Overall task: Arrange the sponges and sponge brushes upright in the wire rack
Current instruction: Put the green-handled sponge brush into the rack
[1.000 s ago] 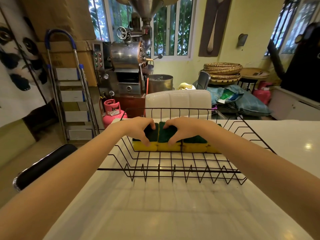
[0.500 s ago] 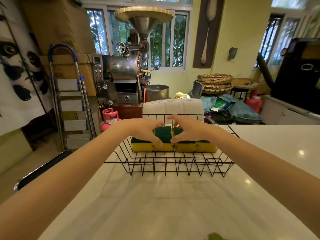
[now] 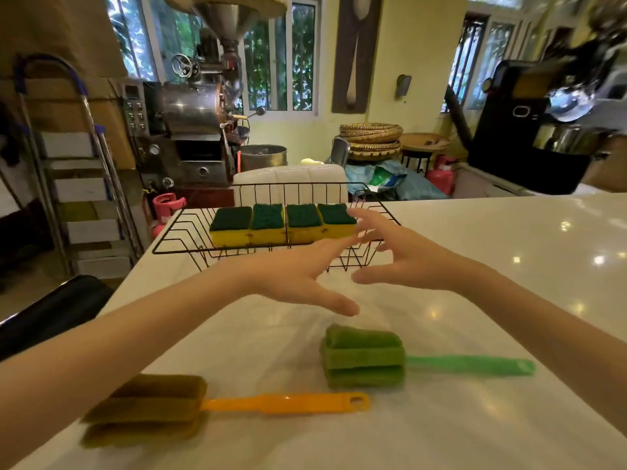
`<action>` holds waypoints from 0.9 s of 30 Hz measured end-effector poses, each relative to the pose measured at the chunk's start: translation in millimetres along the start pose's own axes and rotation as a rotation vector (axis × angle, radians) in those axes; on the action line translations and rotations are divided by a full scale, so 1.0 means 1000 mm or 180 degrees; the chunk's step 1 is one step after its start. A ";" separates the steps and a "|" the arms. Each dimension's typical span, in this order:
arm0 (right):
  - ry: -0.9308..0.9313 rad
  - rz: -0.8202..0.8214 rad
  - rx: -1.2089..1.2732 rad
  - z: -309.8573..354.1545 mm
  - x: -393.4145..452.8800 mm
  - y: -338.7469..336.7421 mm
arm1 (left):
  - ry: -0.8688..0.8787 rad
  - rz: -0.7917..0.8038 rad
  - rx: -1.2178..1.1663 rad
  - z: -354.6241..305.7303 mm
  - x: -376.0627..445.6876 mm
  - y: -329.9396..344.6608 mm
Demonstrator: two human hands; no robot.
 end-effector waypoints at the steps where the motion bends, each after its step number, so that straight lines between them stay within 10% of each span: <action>1: 0.0032 0.0036 0.0006 -0.005 -0.013 0.002 | 0.0013 0.0101 -0.0070 -0.003 0.000 0.012; 13: 0.0589 0.1062 -0.0420 -0.058 -0.105 0.039 | -0.0130 0.0751 0.0353 -0.015 0.023 0.075; 27: 0.0430 0.0910 -0.0587 -0.061 -0.077 0.023 | 0.0019 0.0589 0.0567 -0.018 0.036 0.041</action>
Point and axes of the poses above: each hand's wrist, its own x-axis towards the middle knuckle, its own y-axis out of the palm, z = x × y, the point moved 10 cm from there along x, towards the middle knuckle, and after that the axes turned 13 degrees about -x, right-handed, at the moved point
